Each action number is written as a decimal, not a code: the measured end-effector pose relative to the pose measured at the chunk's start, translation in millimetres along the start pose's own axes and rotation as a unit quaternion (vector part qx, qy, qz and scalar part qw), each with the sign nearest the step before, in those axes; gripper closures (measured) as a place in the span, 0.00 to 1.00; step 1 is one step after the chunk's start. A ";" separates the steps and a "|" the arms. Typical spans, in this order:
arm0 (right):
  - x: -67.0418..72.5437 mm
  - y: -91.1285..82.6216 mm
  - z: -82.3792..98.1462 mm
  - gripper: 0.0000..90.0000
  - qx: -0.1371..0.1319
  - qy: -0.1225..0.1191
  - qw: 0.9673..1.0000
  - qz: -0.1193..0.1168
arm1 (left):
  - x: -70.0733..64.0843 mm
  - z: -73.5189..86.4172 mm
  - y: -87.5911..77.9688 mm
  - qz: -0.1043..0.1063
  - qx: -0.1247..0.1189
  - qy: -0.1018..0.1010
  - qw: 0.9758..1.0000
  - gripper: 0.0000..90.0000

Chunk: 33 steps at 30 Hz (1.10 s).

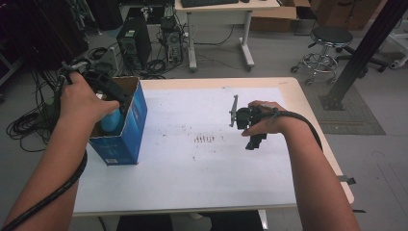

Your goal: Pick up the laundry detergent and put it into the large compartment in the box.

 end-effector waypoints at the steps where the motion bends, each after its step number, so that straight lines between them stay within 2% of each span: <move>1: -0.3 -0.3 0.2 0.07 -0.001 0.000 1.000 0.001 | -3.5 0.1 -2.2 0.002 -0.001 0.007 1.000 0.00; 4: -0.2 -0.8 0.9 0.08 -0.001 0.001 1.000 0.000 | -13.3 -0.5 -7.7 0.006 -0.007 0.030 1.000 0.00; 6: -0.3 -1.2 1.7 0.08 0.001 0.002 1.000 0.000 | -21.7 -1.8 -11.8 0.010 -0.010 0.055 0.998 0.00; 9: 0.0 -1.9 3.1 0.08 0.002 0.004 1.000 -0.001 | -30.1 -3.7 -15.1 0.005 -0.008 0.083 0.997 0.00; 12: 0.0 -2.4 4.5 0.08 0.001 0.005 1.000 0.000 | -38.3 -5.1 -18.2 0.005 -0.007 0.114 0.993 0.00; 14: -0.1 -2.4 5.3 0.08 0.001 0.004 1.000 0.001 | -44.9 -5.6 -20.6 0.008 -0.008 0.138 0.990 0.00; 17: -0.1 -2.9 6.8 0.08 0.002 0.005 1.000 0.000 | -51.8 -6.2 -23.8 0.012 -0.012 0.163 0.986 0.00; 21: 0.5 -2.8 7.9 0.08 0.005 0.006 1.000 -0.002 | -61.2 -6.1 -27.5 0.022 -0.016 0.200 0.979 0.00; 22: 0.4 -2.8 7.9 0.08 0.005 0.005 1.000 -0.001 | -64.4 -5.6 -28.4 0.025 -0.016 0.215 0.976 0.00; 23: 0.6 -2.9 7.9 0.08 0.005 0.005 1.000 -0.001 | -66.5 -5.2 -28.7 0.027 -0.016 0.223 0.974 0.00; 25: 0.5 -3.3 7.7 0.08 0.005 0.004 1.000 -0.001 | -72.2 -4.6 -30.3 0.030 -0.018 0.247 0.968 0.00; 29: 0.5 -3.5 7.3 0.08 0.005 0.004 1.000 -0.002 | -82.6 -2.5 -33.7 0.026 -0.012 0.299 0.954 0.00; 30: 0.2 -3.7 7.1 0.08 0.007 0.002 1.000 0.000 | -84.9 -2.4 -33.3 0.024 -0.006 0.309 0.951 0.00; 32: 0.6 -3.5 6.7 0.08 0.007 0.002 1.000 -0.001 | -87.2 -3.5 -33.1 0.021 -0.003 0.319 0.948 0.00; 33: 0.6 -3.9 6.6 0.08 0.008 0.002 1.000 -0.001 | -88.2 -4.3 -33.6 0.018 -0.004 0.328 0.945 0.00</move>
Point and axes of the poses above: each handheld gripper's, and its own axes: y roughly forward along the jaws, z roughly out of its underside, x roughly to its left, the point moved 5 cm from there along y, roughly forward along the jaws, and after that the axes turned 9 degrees about x, right-handed, at the moved point
